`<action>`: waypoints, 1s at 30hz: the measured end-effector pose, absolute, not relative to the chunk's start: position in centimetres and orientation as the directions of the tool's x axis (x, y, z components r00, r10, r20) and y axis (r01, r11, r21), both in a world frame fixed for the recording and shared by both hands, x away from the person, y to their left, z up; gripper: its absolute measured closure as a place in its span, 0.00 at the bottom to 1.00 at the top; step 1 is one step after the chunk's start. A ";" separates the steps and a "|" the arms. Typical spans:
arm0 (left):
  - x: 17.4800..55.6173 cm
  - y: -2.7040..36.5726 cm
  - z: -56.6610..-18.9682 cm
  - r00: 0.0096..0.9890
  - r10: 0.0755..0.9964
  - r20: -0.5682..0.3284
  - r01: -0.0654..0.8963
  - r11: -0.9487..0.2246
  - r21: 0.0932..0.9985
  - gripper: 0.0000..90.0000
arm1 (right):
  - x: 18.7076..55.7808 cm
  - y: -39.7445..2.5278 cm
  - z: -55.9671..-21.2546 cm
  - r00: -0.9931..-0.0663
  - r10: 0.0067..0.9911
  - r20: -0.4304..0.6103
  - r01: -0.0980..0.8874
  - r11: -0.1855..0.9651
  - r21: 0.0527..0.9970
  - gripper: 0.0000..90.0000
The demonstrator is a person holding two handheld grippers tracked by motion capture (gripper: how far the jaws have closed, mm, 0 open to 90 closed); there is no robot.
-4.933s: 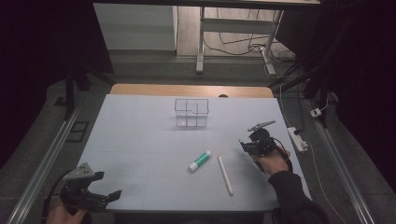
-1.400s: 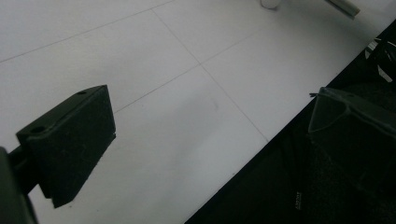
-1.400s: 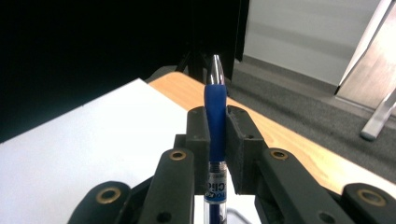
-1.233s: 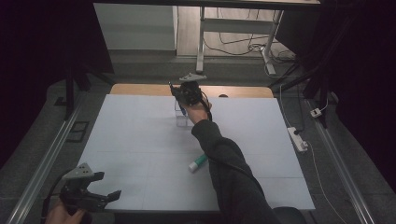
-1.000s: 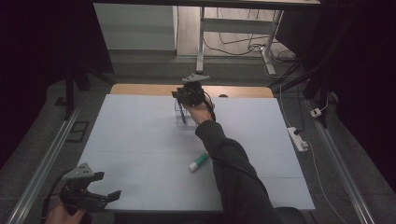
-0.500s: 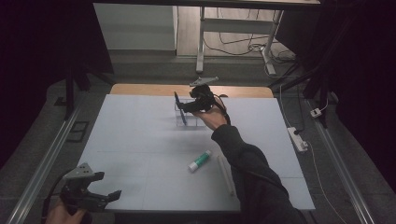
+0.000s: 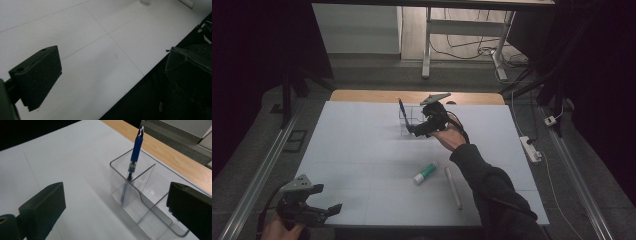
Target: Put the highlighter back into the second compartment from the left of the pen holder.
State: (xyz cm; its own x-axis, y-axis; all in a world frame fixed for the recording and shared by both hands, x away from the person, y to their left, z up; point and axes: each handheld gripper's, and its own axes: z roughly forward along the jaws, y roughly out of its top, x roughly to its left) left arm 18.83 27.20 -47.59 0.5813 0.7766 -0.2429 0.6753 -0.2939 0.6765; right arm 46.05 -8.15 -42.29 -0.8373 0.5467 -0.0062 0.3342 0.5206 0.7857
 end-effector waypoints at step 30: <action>18.7 27.1 -47.6 0.582 0.777 -0.240 0.672 -0.294 0.680 0.01 | 38.6 -14.0 -43.3 -0.838 0.546 -0.015 0.369 0.587 0.720 0.00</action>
